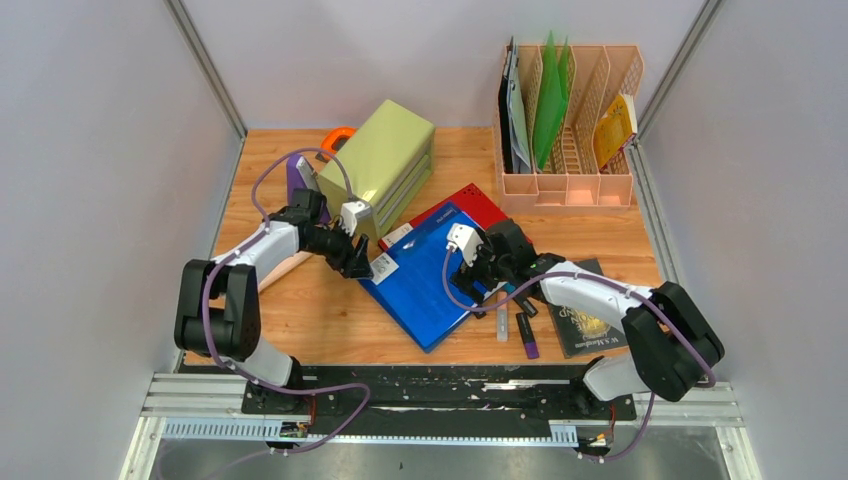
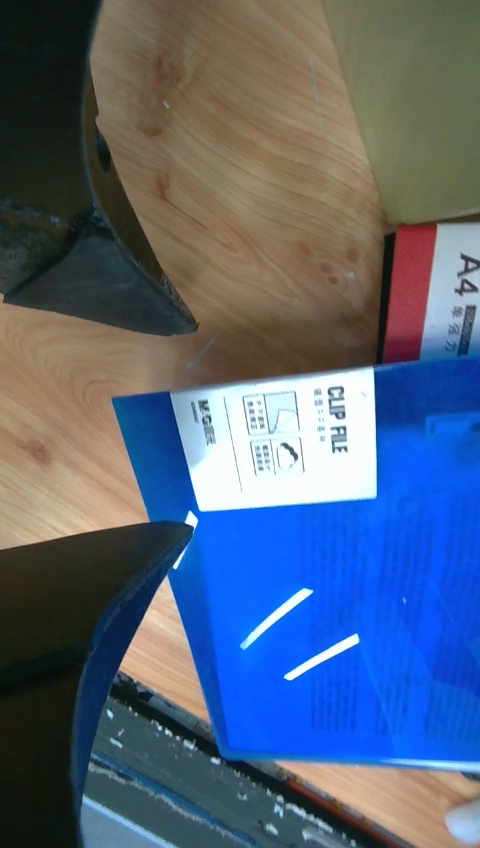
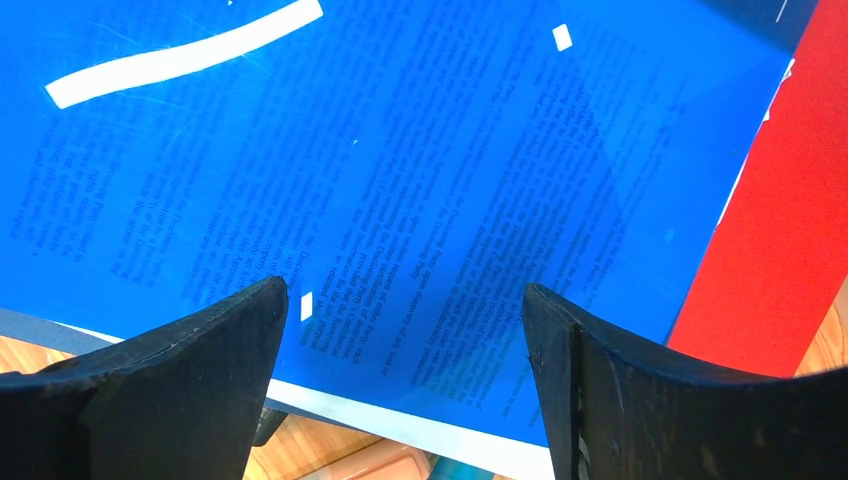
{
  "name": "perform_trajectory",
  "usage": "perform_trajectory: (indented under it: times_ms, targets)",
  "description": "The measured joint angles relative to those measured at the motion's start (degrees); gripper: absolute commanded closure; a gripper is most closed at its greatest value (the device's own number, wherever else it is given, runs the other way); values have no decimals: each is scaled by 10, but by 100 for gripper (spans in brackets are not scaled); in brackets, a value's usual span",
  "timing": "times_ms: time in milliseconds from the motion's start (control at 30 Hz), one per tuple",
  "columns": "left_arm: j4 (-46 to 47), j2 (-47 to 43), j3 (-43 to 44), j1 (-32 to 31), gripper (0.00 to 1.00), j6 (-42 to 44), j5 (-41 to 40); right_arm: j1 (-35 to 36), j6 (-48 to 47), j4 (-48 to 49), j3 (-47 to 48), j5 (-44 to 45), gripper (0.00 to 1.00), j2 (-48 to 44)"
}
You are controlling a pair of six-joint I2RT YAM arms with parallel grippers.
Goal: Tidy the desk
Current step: Pick up the folder from the center of the board.
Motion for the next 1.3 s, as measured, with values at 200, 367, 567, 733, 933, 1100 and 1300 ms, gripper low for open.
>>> perform_trajectory:
  times_ms: [200, 367, 567, 733, 933, 1100, 1300]
  targets:
    - [11, 9, -2, 0, 1, 0, -31, 0, -5, 0, 0, 0, 13, -1]
    - [12, 25, -5, 0, 0, 0, -26, 0, -14, 5, -9, 10, 15, 2]
    - [12, 44, -7, 0, 4, 0, -8, 0, -16, 19, -10, 19, 17, 16]
    - [12, 45, -7, 0, 10, 1, 18, 0, -15, 30, -10, 23, 18, 20]
    - [11, 48, -7, 0, 19, 4, 49, 0, -15, 37, -10, 25, 18, 23]
    - [10, 57, -7, 0, 29, 5, 66, 0, -15, 37, -10, 26, 18, 23]
    - [10, 58, -7, 1, 41, 5, 70, 0, -15, 38, -10, 28, 18, 23]
